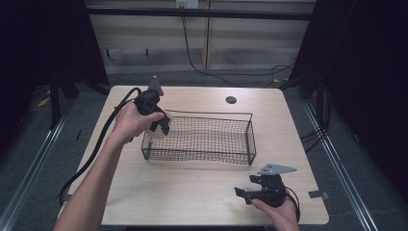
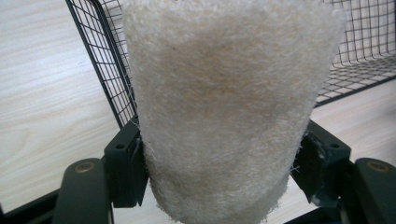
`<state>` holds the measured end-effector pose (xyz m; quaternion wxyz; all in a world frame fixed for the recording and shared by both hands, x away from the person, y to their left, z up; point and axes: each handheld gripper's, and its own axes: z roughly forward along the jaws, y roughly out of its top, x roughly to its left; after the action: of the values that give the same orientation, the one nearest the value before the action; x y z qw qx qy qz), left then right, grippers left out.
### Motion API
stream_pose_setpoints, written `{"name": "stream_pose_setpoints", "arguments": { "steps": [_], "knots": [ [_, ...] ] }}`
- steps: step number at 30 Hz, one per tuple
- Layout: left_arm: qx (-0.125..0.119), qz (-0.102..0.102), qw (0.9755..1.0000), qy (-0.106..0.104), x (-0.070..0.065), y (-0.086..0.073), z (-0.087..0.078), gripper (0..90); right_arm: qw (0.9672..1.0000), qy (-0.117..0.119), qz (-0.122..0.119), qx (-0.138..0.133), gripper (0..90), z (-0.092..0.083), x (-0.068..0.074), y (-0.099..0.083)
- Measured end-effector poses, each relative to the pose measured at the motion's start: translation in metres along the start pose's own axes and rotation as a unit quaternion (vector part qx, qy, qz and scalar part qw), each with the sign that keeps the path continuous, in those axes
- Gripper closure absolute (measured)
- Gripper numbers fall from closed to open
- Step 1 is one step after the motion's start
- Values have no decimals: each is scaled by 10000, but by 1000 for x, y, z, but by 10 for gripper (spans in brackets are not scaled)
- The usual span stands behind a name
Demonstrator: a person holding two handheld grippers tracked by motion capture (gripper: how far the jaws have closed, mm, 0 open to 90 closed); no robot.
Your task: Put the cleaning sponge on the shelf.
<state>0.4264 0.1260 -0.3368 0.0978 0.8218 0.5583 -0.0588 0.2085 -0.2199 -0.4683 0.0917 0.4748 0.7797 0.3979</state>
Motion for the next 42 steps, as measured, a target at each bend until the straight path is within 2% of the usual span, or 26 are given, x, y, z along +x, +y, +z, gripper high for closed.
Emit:
{"name": "stream_pose_setpoints", "arguments": {
  "steps": [2,5,6,11,17,20,24,27,30,34,38,39,42],
  "knots": [
    [32,-68,10000,4,0,1,4,303,10000,1,-2,3,222,0,0,0],
    [-12,-109,9998,169,-2,4,11,302,10000,5,-6,1,222,0,0,0],
    [32,-98,9998,167,-1,4,14,302,10000,9,-4,4,222,0,0,0],
    [48,-293,9995,128,0,6,24,302,10000,32,-6,10,222,0,0,0],
    [117,-394,9991,112,3,7,34,302,10000,42,-4,5,222,0,0,0],
    [118,-375,9991,172,6,8,39,302,10000,35,-2,13,222,0,0,0],
    [165,-533,9982,214,5,9,44,301,10000,41,-2,13,222,1,0,0],
    [181,-503,9983,217,3,9,47,301,10000,62,-17,10,221,1,1,0],
    [231,-521,9979,321,3,9,53,301,10000,87,-22,31,220,1,2,0],
    [279,-604,9975,249,5,9,59,301,10000,81,-25,30,220,1,2,0],
    [293,-763,9961,343,11,10,65,301,10000,83,-19,30,219,1,1,0],
    [304,-756,9957,448,12,10,66,301,9999,96,-28,18,217,1,1,0],
    [337,-788,9955,417,10,11,69,301,9999,115,-40,27,216,2,1,1]
  ]
}}
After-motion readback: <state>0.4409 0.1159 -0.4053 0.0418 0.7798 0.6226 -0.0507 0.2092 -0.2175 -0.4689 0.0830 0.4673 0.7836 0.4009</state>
